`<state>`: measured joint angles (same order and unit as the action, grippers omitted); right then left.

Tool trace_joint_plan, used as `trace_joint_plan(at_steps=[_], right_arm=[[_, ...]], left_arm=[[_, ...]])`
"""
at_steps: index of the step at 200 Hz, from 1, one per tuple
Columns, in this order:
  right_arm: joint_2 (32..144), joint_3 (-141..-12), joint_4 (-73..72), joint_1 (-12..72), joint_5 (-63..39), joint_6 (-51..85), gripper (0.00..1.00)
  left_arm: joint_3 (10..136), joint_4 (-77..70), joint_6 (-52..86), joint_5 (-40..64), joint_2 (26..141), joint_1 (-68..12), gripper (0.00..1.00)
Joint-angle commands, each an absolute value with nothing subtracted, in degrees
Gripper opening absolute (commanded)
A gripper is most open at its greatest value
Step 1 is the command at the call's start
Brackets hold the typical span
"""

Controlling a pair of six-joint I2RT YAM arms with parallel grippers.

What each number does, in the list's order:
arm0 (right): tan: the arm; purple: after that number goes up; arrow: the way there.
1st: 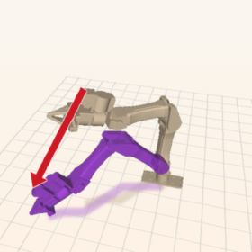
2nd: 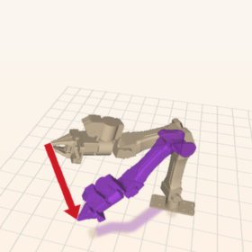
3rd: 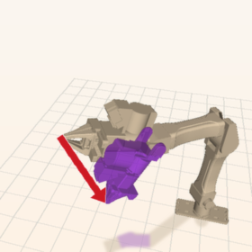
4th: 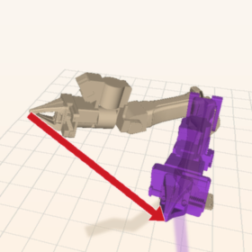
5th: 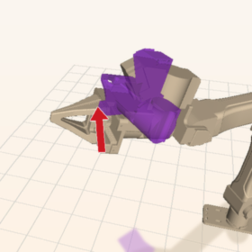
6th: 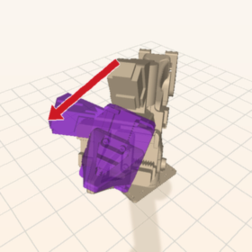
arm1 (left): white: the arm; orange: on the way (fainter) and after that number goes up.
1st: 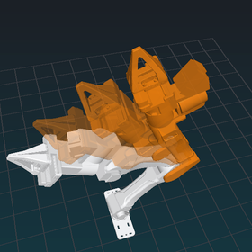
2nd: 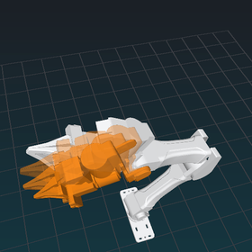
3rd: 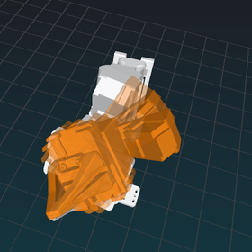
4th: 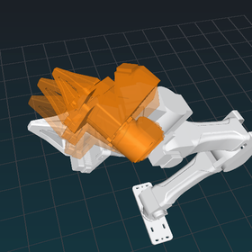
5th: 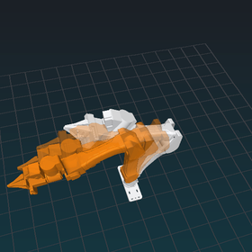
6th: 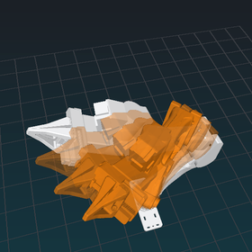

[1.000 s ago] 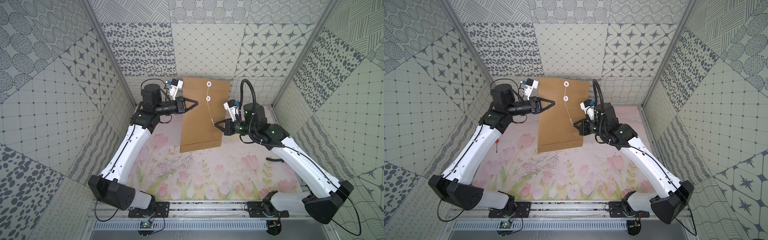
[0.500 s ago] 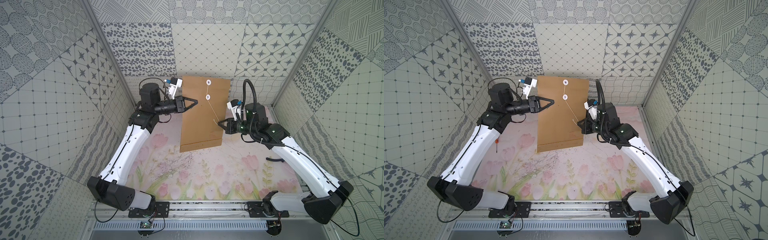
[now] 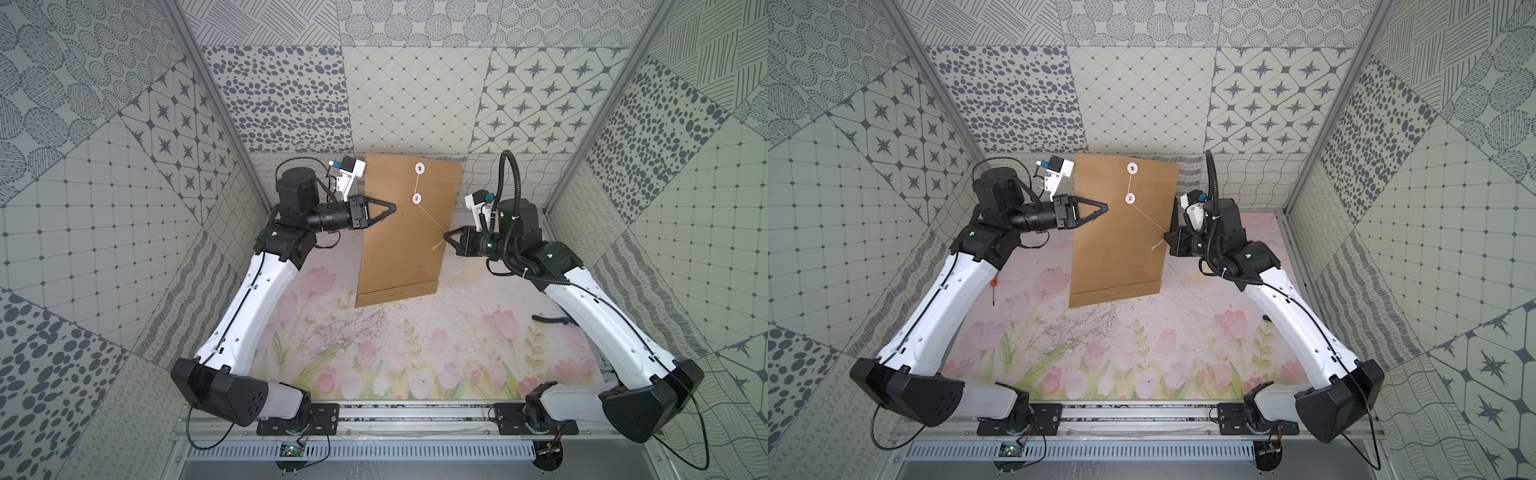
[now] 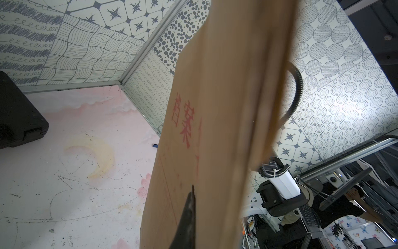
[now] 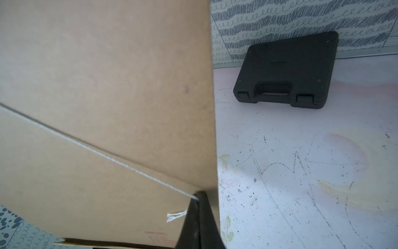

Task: Close the mouth of the file bag
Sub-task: Close the file bag.

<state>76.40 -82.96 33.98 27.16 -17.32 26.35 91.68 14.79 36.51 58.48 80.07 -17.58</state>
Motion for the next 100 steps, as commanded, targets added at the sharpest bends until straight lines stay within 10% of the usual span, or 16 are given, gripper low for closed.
trace_joint_plan(at_steps=[1,100], right_arm=[[77.78,-86.36,35.64,26.26,-14.75,25.15,0.0],[81.87,-98.72,44.05,26.44,-8.97,18.73,0.0]], left_arm=[[91.34,15.45,30.94,62.74,78.71,-17.9,0.0],[90.13,28.42,21.96,57.82,78.59,-19.93,0.0]])
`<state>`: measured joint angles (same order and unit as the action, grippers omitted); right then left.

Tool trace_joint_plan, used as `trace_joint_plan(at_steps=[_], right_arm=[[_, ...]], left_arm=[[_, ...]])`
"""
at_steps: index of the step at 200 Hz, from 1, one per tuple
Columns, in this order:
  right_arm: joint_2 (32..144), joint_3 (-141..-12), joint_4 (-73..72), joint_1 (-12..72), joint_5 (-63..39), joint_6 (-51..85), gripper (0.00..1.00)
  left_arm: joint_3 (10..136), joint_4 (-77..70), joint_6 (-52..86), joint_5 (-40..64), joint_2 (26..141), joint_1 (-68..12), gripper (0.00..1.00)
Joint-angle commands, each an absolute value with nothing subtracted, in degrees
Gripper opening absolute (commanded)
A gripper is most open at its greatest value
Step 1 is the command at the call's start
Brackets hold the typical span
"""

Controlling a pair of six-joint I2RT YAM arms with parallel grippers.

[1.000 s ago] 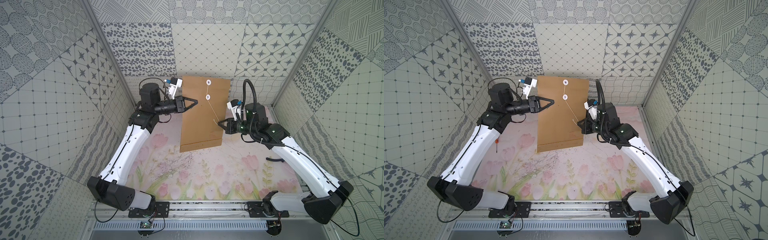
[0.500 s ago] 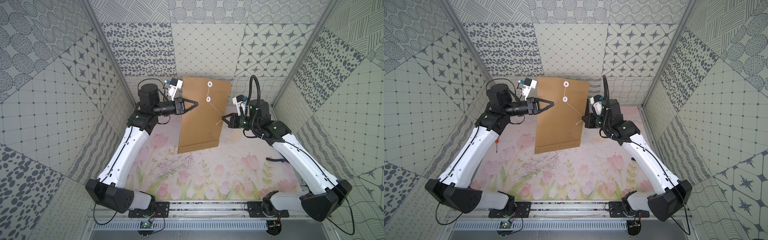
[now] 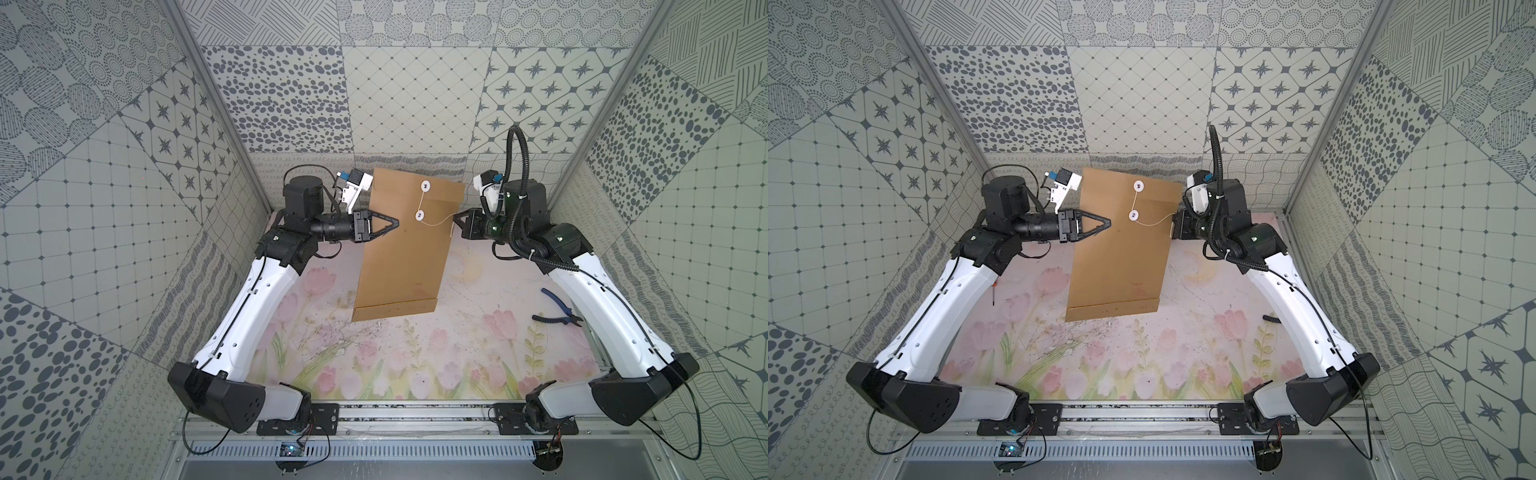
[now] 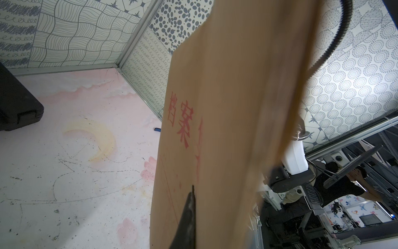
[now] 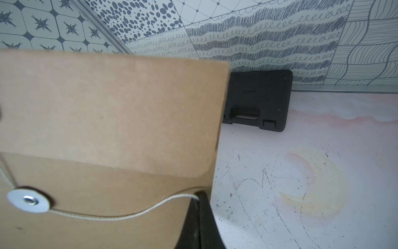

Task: Close the mouth of the file bag
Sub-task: Close the file bag.

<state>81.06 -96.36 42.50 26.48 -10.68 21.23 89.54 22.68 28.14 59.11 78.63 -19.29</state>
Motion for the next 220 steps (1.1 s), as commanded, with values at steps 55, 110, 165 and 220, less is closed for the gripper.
trace_joint_plan(at_steps=[55,110,165,220], right_arm=[[80.36,-100.06,46.49,27.13,-9.4,17.87,0.0],[78.43,-99.92,48.23,31.84,-7.29,17.43,0.0],[80.92,-106.03,51.64,32.17,-2.62,13.94,0.0],[85.9,-112.97,53.63,31.62,1.23,10.09,0.0]], left_arm=[[91.35,29.68,22.34,55.21,79.7,-19.86,0.0],[92.72,29.88,23.81,53.17,81.21,-19.83,0.0],[91.03,31.09,21.84,54.68,79.47,-19.94,0.0],[87.69,30.37,21.41,56.15,77.02,-21.11,0.0]])
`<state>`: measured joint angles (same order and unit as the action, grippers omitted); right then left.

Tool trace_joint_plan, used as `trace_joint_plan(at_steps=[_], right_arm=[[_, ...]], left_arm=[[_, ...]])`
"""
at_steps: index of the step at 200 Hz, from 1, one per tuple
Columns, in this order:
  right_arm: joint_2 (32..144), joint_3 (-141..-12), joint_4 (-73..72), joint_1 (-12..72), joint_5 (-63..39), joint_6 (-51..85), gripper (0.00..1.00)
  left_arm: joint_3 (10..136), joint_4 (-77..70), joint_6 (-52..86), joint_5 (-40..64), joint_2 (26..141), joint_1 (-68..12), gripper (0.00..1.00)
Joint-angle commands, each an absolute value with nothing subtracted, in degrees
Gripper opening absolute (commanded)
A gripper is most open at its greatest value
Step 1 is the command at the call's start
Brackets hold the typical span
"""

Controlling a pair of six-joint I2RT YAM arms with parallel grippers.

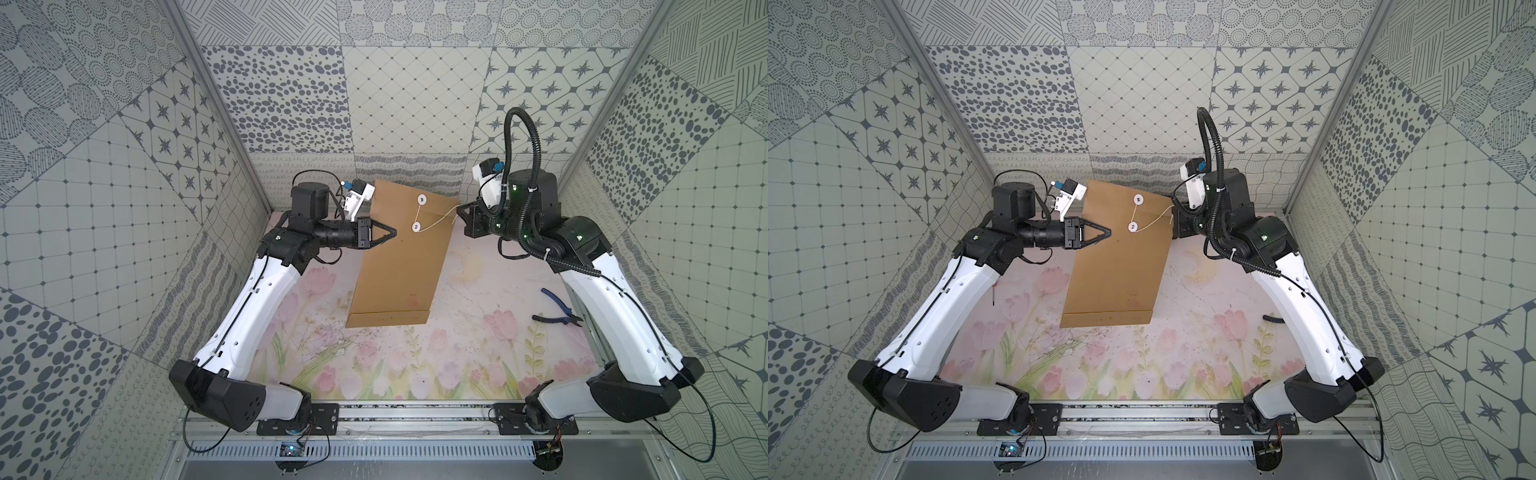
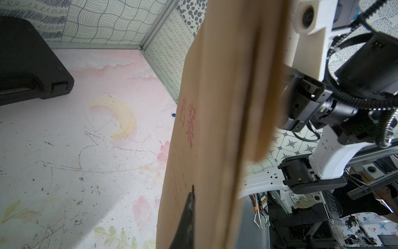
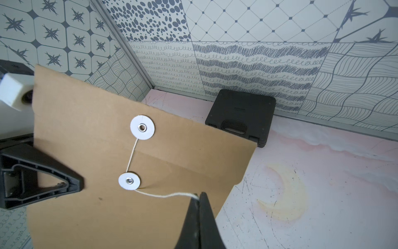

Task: Close the mouth of the file bag
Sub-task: Close the file bag.

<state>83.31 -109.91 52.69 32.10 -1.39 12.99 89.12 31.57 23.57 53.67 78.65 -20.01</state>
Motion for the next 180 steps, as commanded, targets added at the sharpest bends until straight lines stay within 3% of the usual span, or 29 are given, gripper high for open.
trace_joint_plan(at_steps=[1,87,180], right_arm=[[86.02,-113.04,53.67,31.63,1.23,10.09,0.0],[93.08,-124.08,55.6,31.76,-0.99,10.22,0.0],[105.26,-144.44,63.46,42.96,1.63,7.67,0.0]], left_arm=[[87.66,30.39,21.43,56.16,77.0,-21.14,0.0],[83.87,28.93,21.86,55.61,76.35,-22.76,0.0],[83.19,24.15,25.06,55.22,77.79,-23.69,0.0]])
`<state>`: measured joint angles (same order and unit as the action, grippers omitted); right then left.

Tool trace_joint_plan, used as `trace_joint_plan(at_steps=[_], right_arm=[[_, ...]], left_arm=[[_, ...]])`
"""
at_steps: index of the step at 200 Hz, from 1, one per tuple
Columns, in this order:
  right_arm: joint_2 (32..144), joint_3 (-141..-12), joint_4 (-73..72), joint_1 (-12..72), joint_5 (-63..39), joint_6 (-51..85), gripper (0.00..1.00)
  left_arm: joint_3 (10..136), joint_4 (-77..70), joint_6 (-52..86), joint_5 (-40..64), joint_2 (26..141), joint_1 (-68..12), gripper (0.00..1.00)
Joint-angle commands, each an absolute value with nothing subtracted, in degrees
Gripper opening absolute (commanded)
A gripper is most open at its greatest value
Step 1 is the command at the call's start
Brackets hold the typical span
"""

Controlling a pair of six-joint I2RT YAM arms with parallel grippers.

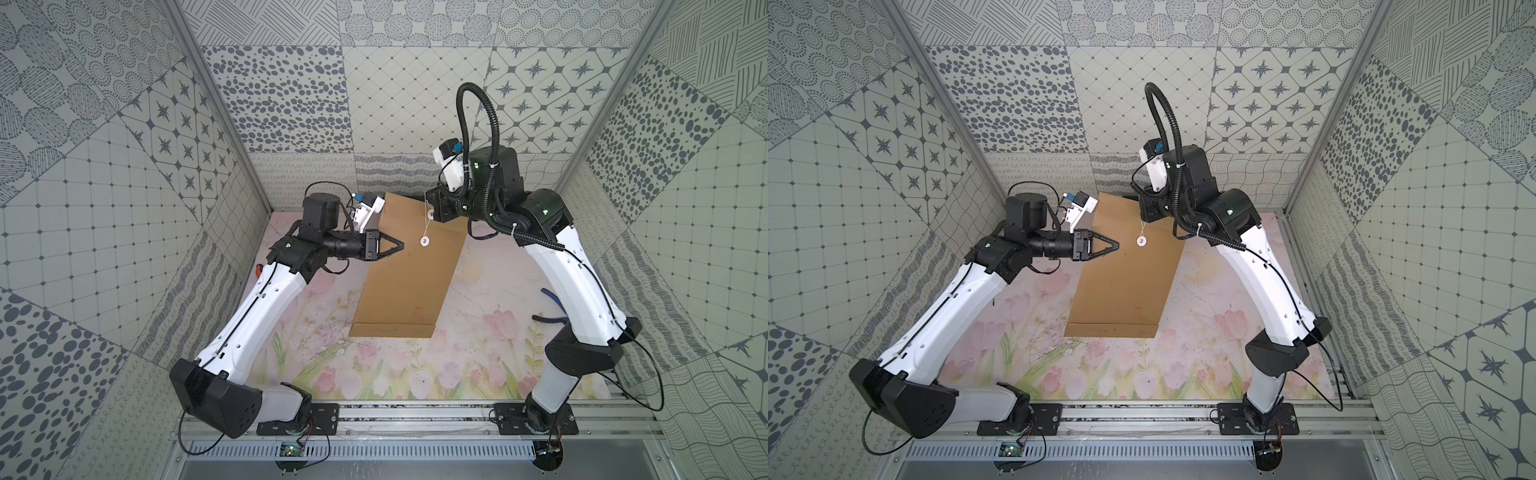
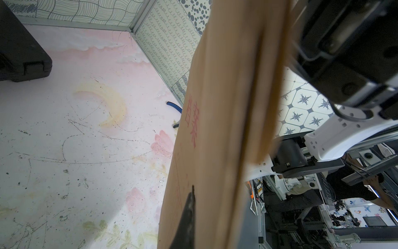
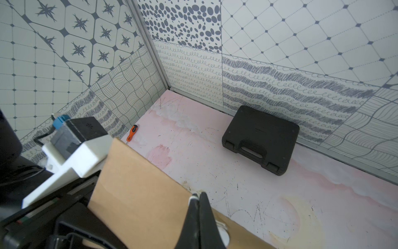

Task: Close the mouth of the file bag
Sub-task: Close the file bag.

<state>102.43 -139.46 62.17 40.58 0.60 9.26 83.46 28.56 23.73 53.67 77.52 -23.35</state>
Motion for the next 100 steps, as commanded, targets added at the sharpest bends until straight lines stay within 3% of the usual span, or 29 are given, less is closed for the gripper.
trace_joint_plan(at_steps=[1,100], right_arm=[[105.36,-144.6,63.5,43.14,1.65,7.66,0.0],[104.01,-141.48,63.67,51.09,-3.59,8.91,0.0]], left_arm=[[83.17,24.07,25.1,55.17,77.79,-23.67,0.0],[81.22,13.09,34.9,52.47,78.2,-20.54,0.0]])
